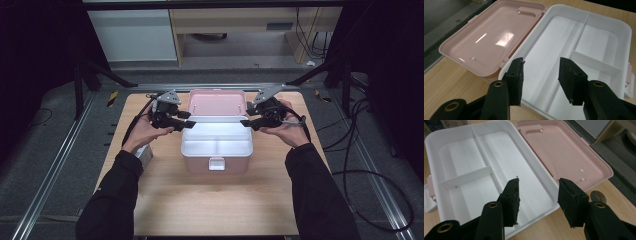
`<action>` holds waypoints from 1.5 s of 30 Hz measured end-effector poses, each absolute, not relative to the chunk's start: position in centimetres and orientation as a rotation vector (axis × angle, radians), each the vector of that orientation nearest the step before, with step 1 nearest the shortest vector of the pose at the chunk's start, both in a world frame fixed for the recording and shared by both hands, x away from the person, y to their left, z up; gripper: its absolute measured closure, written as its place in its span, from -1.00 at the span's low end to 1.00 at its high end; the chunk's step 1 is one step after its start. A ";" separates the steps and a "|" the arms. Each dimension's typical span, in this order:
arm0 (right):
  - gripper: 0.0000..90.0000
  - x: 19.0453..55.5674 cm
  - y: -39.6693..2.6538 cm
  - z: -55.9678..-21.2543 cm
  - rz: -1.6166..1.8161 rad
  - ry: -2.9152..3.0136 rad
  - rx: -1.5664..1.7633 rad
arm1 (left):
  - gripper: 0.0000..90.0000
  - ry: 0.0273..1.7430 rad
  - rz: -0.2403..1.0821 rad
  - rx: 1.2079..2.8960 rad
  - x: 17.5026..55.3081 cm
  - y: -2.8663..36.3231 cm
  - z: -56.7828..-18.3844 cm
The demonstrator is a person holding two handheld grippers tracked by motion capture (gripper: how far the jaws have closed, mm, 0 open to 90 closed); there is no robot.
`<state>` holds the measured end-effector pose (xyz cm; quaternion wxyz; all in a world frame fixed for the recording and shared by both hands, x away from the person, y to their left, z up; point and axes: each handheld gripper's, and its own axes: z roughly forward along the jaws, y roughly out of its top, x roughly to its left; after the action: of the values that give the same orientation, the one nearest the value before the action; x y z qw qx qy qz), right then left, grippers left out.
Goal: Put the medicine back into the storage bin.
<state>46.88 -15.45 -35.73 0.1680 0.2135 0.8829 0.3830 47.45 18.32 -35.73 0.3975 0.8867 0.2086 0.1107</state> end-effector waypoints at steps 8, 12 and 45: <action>0.18 47.4 -13.9 -36.0 0.956 2.668 0.449 | 0.37 0.394 0.220 2.448 47.6 16.9 -36.8; 0.24 47.4 -13.2 -36.7 0.859 2.761 0.372 | 0.49 0.345 0.204 2.505 47.6 16.2 -37.1; 0.86 48.9 -10.6 -38.5 0.437 2.990 0.286 | 0.89 0.195 0.023 2.827 50.2 14.2 -38.1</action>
<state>48.92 -10.63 -38.52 0.0530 0.0942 0.9837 0.1438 50.23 14.16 -38.12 0.1530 0.9858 0.0680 0.0079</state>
